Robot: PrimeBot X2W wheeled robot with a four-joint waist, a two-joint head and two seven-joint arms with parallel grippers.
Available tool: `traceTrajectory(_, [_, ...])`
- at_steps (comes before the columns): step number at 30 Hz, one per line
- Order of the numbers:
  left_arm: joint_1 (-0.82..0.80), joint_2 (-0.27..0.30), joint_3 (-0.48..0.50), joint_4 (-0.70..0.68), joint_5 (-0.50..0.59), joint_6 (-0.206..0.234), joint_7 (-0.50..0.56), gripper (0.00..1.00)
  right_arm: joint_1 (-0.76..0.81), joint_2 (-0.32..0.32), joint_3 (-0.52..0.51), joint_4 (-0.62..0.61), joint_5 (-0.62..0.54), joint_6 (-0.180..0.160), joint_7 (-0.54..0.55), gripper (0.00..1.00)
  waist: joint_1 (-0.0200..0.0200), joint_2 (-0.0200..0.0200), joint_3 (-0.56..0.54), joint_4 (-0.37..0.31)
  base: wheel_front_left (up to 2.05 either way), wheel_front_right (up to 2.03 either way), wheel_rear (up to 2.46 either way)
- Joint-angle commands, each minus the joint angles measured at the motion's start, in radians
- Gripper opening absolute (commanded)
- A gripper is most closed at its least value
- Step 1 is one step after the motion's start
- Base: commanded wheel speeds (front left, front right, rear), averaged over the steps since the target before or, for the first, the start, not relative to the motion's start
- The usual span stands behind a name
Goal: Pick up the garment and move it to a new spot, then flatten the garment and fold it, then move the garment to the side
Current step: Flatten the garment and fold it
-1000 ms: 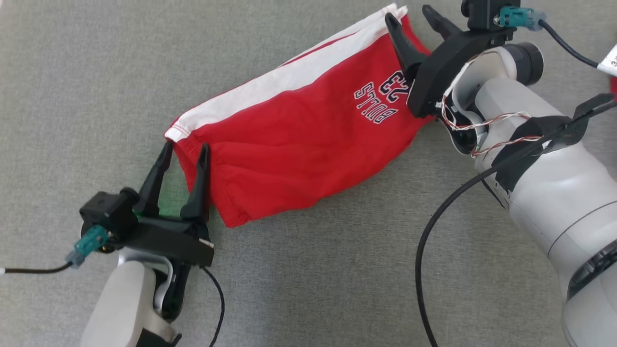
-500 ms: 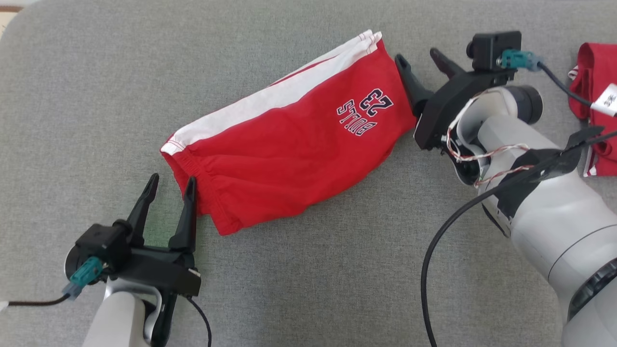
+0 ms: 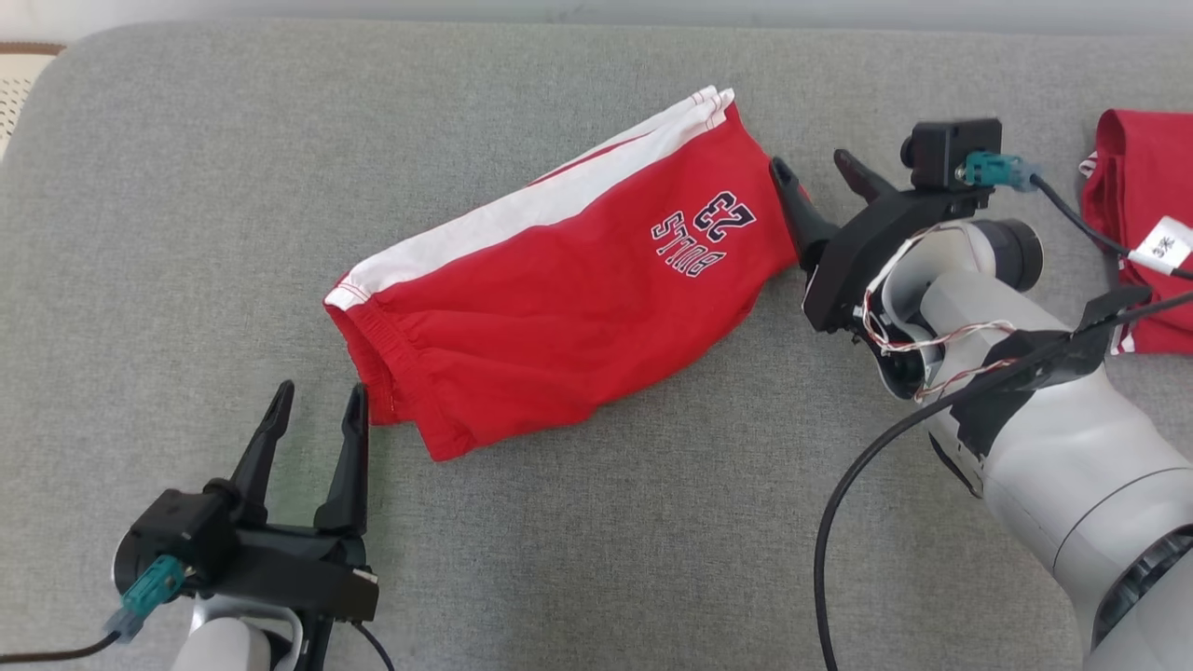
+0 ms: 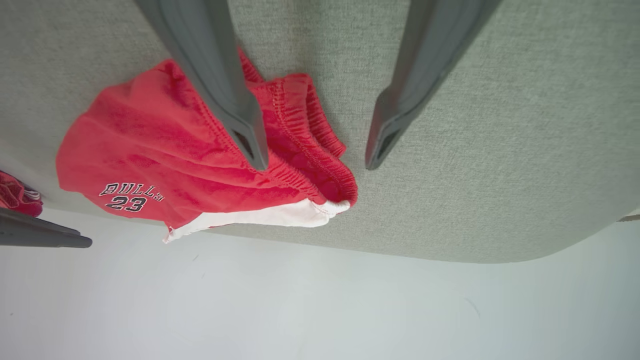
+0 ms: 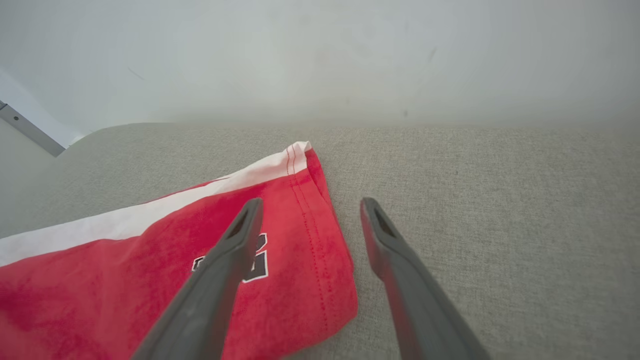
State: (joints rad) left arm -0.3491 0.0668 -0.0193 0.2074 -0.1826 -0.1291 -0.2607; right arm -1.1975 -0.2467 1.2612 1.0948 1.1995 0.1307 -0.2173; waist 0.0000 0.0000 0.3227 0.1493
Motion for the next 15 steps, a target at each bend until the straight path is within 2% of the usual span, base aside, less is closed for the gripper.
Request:
traceTrajectory(1, [0.019, 0.003, 0.008, -0.010, 0.008, 0.001, -0.004, 1.00, 0.015, -0.001, 0.005, 0.003, 0.010, 0.000, -0.005, 1.00, 0.0000, 0.0000, -0.007, 0.000, 0.00, 0.00, 0.00])
traceTrajectory(15, [0.109, -0.012, 0.073, -0.141, -0.003, 0.025, -0.004, 1.00, 0.102, -0.037, 0.011, 0.020, 0.043, 0.000, -0.023, 1.00, 0.0000, 0.0000, -0.035, 0.018, 0.00, 0.00, 0.00])
